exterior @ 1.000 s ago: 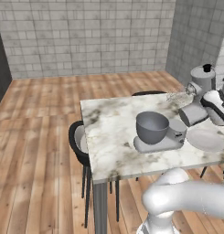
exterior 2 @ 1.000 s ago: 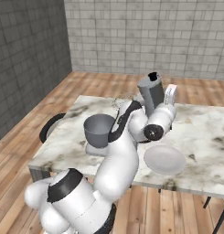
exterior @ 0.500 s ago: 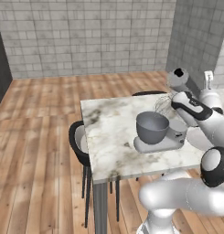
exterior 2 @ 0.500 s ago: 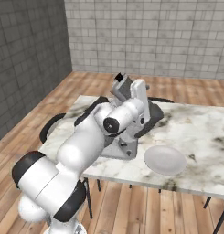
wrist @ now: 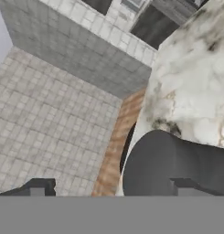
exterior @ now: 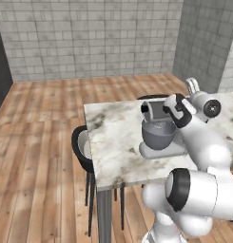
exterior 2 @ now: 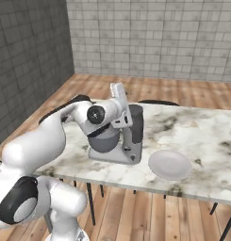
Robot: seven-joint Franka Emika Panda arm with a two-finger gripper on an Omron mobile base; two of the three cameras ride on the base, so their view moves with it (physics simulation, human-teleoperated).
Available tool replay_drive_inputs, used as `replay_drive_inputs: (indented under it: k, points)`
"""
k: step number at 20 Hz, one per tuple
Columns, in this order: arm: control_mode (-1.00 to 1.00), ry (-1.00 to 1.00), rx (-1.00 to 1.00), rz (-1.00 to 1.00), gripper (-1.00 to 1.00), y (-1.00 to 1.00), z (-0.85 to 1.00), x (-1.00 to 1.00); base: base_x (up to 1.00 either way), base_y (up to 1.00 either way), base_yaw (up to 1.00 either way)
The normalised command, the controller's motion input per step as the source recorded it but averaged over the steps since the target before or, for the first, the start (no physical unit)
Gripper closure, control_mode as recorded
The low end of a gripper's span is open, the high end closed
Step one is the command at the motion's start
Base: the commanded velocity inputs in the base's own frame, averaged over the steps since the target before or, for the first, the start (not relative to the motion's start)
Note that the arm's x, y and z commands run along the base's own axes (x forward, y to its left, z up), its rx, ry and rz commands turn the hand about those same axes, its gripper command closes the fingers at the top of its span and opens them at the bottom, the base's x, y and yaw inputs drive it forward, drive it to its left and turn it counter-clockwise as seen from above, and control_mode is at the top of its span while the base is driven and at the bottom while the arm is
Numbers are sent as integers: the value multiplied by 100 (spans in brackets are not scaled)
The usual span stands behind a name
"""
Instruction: Add butter and sugar cubes to the stand mixer bowl and then turn on the stand mixer to begin making frosting.
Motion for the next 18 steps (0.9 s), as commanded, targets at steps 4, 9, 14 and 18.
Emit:
replay_drive_inputs:
  k: [4, 9, 14, 18]
  points:
    - [-100, 48, -12, 22, -100, 78, 24, -39, 0, 0, 0]
    - [-100, 37, -10, 17, -100, 46, 54, -71, 0, 0, 0]
    - [-100, 19, -2, 8, -100, 2, 72, -89, 0, 0, 0]
    - [-100, 8, -3, 0, -100, -22, 9, -96, 0, 0, 0]
